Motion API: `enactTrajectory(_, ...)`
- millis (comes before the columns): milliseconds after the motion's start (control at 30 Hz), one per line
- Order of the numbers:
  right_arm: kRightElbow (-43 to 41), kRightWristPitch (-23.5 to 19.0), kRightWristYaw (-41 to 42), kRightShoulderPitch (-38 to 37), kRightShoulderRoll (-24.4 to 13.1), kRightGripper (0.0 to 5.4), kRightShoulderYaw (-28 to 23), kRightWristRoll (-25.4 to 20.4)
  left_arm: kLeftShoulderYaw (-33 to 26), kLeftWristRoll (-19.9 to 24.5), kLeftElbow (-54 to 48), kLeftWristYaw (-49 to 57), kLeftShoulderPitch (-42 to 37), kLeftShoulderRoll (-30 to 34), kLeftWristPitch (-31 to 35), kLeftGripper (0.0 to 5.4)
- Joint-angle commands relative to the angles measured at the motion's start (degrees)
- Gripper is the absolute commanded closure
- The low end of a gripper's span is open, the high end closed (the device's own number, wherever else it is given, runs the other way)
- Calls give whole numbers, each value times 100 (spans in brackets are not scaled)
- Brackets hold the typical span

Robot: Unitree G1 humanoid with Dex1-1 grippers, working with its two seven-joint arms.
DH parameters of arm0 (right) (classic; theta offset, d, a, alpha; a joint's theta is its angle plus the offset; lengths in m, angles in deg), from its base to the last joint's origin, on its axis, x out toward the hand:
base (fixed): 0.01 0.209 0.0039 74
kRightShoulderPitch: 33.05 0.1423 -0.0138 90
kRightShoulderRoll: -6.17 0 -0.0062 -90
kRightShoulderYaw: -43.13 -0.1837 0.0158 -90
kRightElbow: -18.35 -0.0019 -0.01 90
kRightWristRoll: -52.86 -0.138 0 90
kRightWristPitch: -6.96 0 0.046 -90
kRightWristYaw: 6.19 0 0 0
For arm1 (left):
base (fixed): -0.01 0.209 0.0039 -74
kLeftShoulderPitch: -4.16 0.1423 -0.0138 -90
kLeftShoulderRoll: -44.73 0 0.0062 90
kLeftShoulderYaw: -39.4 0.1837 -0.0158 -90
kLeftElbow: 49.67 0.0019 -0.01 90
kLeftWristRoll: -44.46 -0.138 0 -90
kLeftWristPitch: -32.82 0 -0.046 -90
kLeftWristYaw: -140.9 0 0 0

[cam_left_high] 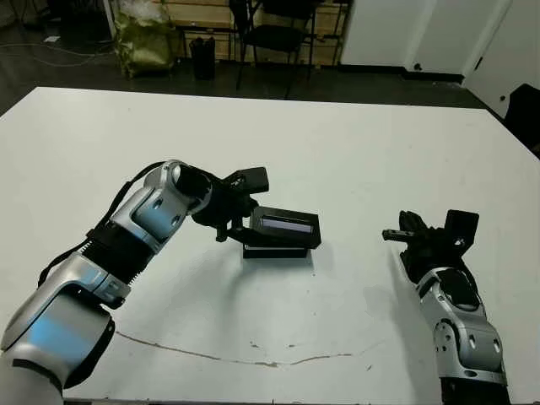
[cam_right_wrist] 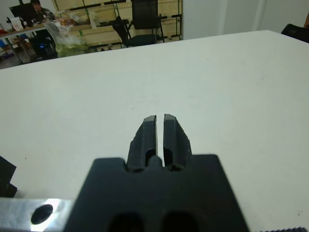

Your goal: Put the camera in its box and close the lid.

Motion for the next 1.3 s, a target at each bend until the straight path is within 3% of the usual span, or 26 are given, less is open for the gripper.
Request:
enactTrajectory(33, 0, -107, -58, -31, -37, 540, 4, 42, 108, -118, 130, -67, -38, 24, 58, 297)
enactTrajectory(133, 109, 41, 54, -31, -43, 540, -27, -17, 144, -157, 137, -80, -67, 15, 36, 297)
enactTrajectory(333, -13, -135, -24, -19, 2, 540, -48, -74, 148, -179, 207, -122, -87, 6, -29, 297)
enactTrajectory(567, -105, -167, 52, -23, -127, 540, 42, 21, 205, -245, 136, -194, -142, 48, 384, 297)
enactTrajectory(1100, -127, -294, -98, -16, -25, 540, -8, -57, 254, -243, 61, -105, -201, 72, 1314, 297)
enactTrajectory(1300, -180, -204, -61, -57, -35, 540, 15, -47, 245, -238, 170, -79, -148, 109, 1213, 297)
